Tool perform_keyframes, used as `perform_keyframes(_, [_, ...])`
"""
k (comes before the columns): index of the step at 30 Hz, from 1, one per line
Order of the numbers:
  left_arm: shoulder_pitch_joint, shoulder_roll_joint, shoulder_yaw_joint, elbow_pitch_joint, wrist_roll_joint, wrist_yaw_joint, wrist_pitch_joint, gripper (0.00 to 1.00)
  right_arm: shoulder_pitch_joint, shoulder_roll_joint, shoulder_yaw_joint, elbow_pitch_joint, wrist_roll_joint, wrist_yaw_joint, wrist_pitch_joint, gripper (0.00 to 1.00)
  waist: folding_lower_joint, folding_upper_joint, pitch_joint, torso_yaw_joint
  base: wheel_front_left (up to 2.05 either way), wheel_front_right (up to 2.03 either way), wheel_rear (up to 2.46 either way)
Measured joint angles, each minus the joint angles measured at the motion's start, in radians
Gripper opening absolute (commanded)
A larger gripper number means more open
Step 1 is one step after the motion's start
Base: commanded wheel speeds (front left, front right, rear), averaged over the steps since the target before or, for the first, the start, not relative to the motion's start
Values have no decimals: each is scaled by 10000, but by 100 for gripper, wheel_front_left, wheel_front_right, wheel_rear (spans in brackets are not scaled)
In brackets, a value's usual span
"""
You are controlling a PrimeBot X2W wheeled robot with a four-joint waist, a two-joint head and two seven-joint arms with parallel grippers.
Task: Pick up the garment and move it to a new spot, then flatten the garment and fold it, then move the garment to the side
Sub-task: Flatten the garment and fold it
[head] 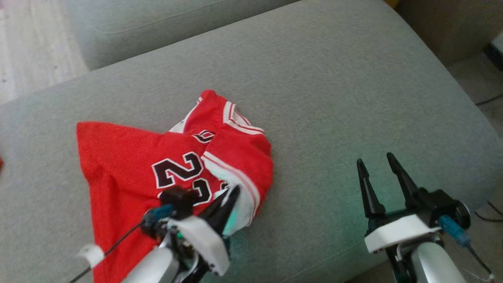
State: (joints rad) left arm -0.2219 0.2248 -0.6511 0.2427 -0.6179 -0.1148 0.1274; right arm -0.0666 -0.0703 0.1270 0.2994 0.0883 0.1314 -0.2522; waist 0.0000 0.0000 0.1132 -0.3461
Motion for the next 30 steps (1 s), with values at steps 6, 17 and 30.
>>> perform_keyframes(6, [-998,-382,-744,-798,163,-15,589,0,-259,61,46,2,90,0,0,100,0,0,75,-600,0,0,0])
perform_keyframes(17, [-2956,-1546,-1960,734,802,-79,92,100,-281,161,265,-313,460,0,-2,100,0,0,422,-1876,0,0,0])
perform_keyframes(30, [-3074,-1691,-2642,1271,393,405,-1507,100,-457,203,201,-915,136,0,-2,100,0,0,345,-1459,0,0,0])
